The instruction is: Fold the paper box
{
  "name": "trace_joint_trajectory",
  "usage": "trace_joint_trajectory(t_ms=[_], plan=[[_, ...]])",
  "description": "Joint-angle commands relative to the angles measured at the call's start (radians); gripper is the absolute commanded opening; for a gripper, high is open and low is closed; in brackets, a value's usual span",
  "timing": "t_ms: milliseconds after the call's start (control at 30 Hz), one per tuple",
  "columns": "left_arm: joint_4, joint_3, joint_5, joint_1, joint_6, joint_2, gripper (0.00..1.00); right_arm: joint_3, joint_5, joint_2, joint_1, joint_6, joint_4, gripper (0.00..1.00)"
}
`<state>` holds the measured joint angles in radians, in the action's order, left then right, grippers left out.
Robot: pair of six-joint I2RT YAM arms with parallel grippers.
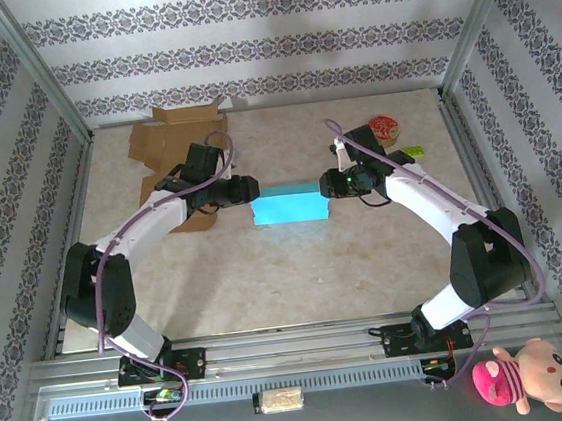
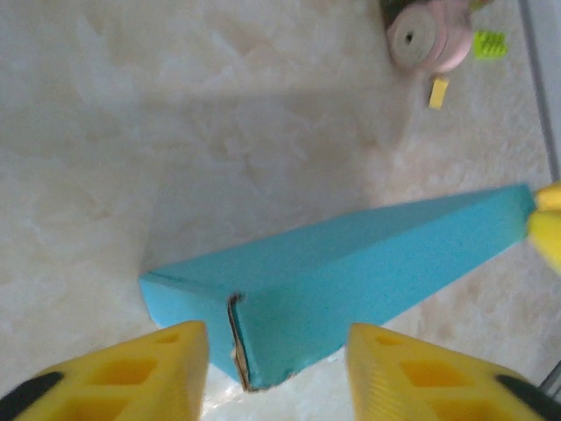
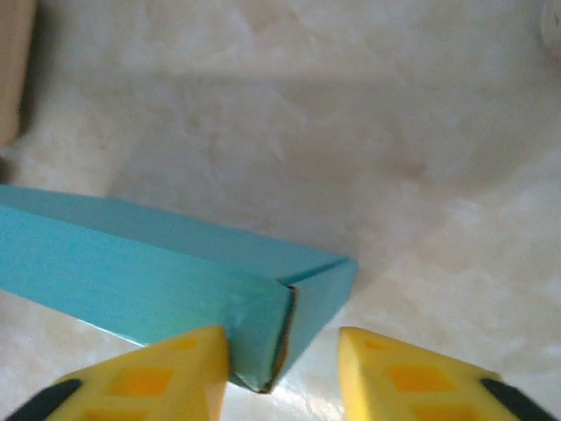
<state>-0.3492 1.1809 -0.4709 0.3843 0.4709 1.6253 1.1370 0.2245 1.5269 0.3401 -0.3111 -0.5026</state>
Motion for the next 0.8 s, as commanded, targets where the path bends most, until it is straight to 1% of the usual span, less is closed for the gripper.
trace_joint_trajectory(t_ms=[0, 33, 100, 167, 233, 267, 300, 367, 433, 500, 567, 667, 767], plan=[[0.016, -0.049, -0.100, -0.004, 0.009, 0.016, 0.29, -0.079, -0.020, 0.010, 0.032, 0.008, -0.035, 0.27], [0.012, -0.068, -0.116, 0.000, 0.009, 0.004, 0.21, -0.106, -0.030, -0.007, 0.049, 0.007, -0.031, 0.24], [-0.007, -0.126, -0.122, 0.011, 0.015, -0.039, 0.12, -0.171, -0.083, -0.053, 0.089, -0.024, -0.043, 0.23], [-0.011, -0.210, -0.102, 0.040, 0.036, -0.108, 0.11, -0.258, -0.087, -0.119, 0.143, -0.057, -0.045, 0.24], [0.002, -0.292, -0.068, 0.069, 0.079, -0.194, 0.13, -0.333, -0.109, -0.199, 0.188, -0.102, -0.074, 0.30], [0.010, -0.321, -0.055, 0.076, 0.097, -0.229, 0.15, -0.353, -0.114, -0.235, 0.199, -0.116, -0.093, 0.31], [0.018, -0.346, -0.038, 0.080, 0.119, -0.265, 0.21, -0.363, -0.115, -0.278, 0.203, -0.131, -0.116, 0.33], [0.026, -0.368, -0.004, 0.083, 0.142, -0.315, 0.38, -0.367, -0.121, -0.351, 0.201, -0.156, -0.142, 0.41], [0.040, -0.371, 0.012, 0.087, 0.148, -0.343, 0.50, -0.366, -0.119, -0.407, 0.189, -0.183, -0.133, 0.51], [0.054, -0.370, 0.017, 0.091, 0.148, -0.343, 0.56, -0.371, -0.119, -0.427, 0.169, -0.209, -0.102, 0.58], [0.073, -0.379, 0.026, 0.093, 0.160, -0.321, 0.61, -0.388, -0.099, -0.415, 0.139, -0.258, -0.058, 0.61], [0.105, -0.383, 0.012, 0.100, 0.182, -0.255, 0.67, -0.422, 0.015, -0.347, 0.089, -0.323, 0.024, 0.67], [0.173, -0.372, -0.013, 0.112, 0.180, -0.178, 0.72, -0.428, 0.096, -0.251, 0.087, -0.353, 0.105, 0.72]])
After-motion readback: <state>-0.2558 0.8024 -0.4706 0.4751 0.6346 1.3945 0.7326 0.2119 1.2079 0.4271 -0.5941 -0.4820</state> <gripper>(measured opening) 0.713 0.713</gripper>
